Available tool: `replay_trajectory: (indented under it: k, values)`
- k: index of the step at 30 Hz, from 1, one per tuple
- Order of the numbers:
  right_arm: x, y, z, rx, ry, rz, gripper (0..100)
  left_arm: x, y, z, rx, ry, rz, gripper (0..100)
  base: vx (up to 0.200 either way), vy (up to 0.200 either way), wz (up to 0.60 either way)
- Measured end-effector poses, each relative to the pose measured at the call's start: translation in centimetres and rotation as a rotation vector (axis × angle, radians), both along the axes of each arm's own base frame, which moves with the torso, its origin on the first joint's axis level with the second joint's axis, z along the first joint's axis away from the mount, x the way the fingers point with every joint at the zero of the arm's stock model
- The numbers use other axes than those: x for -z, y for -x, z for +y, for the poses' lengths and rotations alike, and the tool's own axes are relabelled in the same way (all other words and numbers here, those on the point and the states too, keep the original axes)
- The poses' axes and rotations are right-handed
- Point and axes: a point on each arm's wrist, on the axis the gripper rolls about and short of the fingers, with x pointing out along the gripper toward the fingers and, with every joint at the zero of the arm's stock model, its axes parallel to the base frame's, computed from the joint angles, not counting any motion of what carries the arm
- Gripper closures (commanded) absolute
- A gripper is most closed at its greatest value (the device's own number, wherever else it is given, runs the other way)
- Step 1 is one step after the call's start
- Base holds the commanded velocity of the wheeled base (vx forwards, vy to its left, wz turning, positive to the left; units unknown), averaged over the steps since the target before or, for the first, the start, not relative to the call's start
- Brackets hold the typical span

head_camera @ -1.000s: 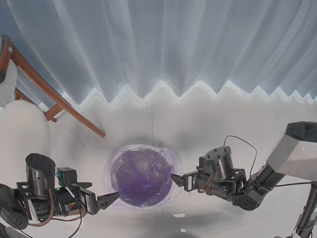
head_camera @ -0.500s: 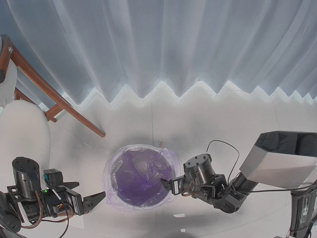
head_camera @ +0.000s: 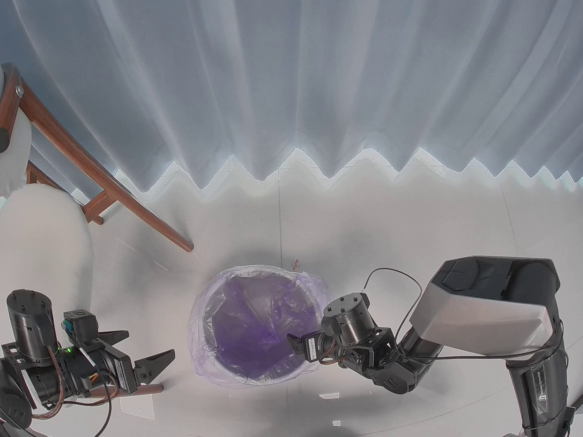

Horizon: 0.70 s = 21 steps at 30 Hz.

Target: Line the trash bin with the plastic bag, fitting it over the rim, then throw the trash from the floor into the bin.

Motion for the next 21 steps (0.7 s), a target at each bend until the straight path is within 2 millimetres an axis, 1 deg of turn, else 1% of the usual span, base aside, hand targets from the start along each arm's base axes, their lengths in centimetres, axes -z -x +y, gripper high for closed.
replay_trajectory:
  k: [1, 10, 13, 17, 21]
  values:
    - [0.2, -0.1, 0.0, 0.003, -0.001, 0.003, 100, 0.0, 0.0, 0.1, -0.004, 0.000, -0.005, 0, 0.000, 0.000, 0.00]
    - [1.2, -0.5, 0.1, 0.015, 0.001, 0.014, 100, -0.2, 0.0, 0.9, -0.050, 0.004, -0.018, 0, 0.000, 0.000, 0.00]
    - [1.4, -0.4, 0.2, 0.011, -0.002, 0.020, 100, -0.4, -0.2, 1.2, -0.073, 0.006, -0.026, 0, 0.000, 0.000, 0.00]
    - [1.3, -0.5, 0.1, 0.025, -0.015, 0.021, 100, -0.7, -0.6, 1.7, -0.117, 0.011, -0.042, 0, 0.000, 0.000, 0.00]
    - [0.6, -0.7, -0.3, 0.038, -0.025, 0.012, 100, -1.0, -0.8, 2.0, -0.136, 0.014, -0.056, 0, 0.000, 0.000, 0.00]
